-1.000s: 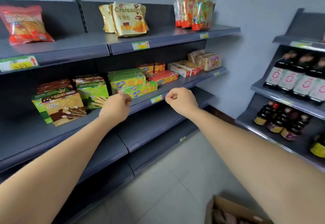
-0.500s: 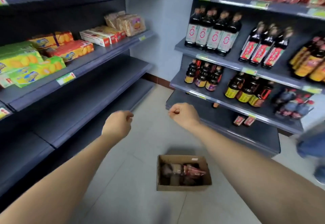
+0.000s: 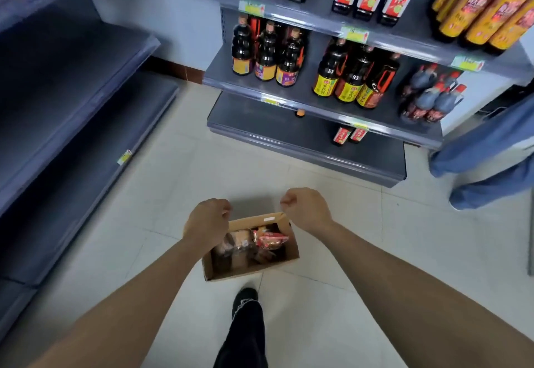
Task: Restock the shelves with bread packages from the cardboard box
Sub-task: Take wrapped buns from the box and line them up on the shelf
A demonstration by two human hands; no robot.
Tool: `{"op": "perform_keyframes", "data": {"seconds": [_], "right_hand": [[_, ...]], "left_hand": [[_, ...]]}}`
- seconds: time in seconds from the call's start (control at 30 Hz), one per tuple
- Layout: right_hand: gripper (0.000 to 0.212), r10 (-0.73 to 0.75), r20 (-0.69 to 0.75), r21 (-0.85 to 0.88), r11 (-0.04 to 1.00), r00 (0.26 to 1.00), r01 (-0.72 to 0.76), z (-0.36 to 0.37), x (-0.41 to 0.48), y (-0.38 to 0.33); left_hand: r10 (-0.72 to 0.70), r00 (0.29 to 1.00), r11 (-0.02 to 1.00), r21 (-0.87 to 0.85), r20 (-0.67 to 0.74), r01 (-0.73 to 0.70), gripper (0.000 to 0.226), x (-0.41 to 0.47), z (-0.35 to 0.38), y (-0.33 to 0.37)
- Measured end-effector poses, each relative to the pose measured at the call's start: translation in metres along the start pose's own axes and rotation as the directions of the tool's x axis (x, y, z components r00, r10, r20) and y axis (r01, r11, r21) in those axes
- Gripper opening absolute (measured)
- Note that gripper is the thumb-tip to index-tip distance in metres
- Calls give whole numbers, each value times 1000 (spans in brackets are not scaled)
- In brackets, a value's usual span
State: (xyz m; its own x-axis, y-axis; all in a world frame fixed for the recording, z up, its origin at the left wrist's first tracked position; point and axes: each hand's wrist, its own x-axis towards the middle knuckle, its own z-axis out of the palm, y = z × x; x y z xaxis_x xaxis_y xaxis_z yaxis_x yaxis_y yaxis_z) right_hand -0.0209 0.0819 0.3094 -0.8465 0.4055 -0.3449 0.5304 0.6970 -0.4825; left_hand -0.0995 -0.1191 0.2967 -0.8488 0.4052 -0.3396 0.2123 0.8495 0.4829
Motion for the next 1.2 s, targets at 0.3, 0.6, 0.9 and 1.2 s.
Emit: {"op": "perform_keyframes", "data": {"seconds": [0.3, 0.6, 0.9, 1.2], "right_hand": [[17, 151, 89, -6, 989, 985, -151, 37, 90, 95], [16, 175, 254, -18, 984, 951, -176, 128, 160, 206], [16, 125, 330, 59, 987, 936, -152, 272, 215, 299], [41, 40, 351, 69, 995, 935, -68, 355, 236, 325]], "left_hand": [[-22, 976, 997, 74, 218, 6, 28, 95, 105, 20], [-26, 944, 968, 243, 328, -58, 30, 164, 254, 1], [-99, 885, 938, 339, 454, -69, 73, 224, 429, -68], [-29, 904, 915, 374, 427, -148, 63, 269, 517, -112]]}}
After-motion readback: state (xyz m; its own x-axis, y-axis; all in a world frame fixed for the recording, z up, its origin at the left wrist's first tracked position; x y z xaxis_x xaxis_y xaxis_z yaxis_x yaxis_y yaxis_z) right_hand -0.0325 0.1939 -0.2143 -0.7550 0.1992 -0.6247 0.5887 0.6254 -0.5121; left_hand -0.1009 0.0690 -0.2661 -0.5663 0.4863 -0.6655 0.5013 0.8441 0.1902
